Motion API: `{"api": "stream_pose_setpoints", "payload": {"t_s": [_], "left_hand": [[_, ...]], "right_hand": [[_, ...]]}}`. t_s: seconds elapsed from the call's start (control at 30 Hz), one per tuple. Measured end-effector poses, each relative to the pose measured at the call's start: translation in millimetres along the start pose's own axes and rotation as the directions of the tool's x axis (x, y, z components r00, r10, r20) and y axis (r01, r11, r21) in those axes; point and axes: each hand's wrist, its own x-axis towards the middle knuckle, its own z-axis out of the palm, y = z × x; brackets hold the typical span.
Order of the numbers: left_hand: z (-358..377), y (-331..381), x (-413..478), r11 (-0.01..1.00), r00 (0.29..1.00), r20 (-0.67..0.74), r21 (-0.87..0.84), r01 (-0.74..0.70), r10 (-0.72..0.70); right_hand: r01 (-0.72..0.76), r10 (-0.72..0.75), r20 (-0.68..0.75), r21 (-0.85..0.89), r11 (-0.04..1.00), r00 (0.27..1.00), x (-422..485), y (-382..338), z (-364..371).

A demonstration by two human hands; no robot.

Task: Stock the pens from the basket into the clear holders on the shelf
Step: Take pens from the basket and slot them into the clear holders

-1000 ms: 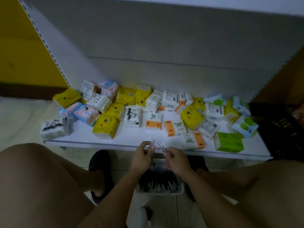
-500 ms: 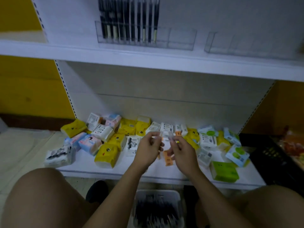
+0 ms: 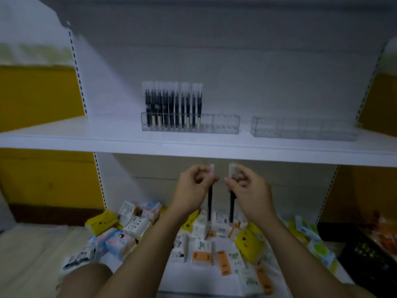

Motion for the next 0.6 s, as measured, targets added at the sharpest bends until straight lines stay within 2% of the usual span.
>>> {"api": "stream_pose_setpoints", "payload": {"t_s": [0.1,0.2,0.6], "left_hand": [[-3,32,13,0.996,0.996,0.023,0.005,-0.085,0.085],[-6,62,28,0.98,0.983,0.033,0.084,-0.182,0.18],[-25,135,107,0.897,0.929,0.025,0.251,-0.363,0.369]], "right_hand": [[0.081,-0.085,0.031,0.099,0.992,0.996,17,-30,-11],[0.145,-0.147,0.012,0.115,0.983,0.989,36,-55,-18],[0.218,-0.211,-0.053,0.202,0.955,0.976,124,-101,-22]]}}
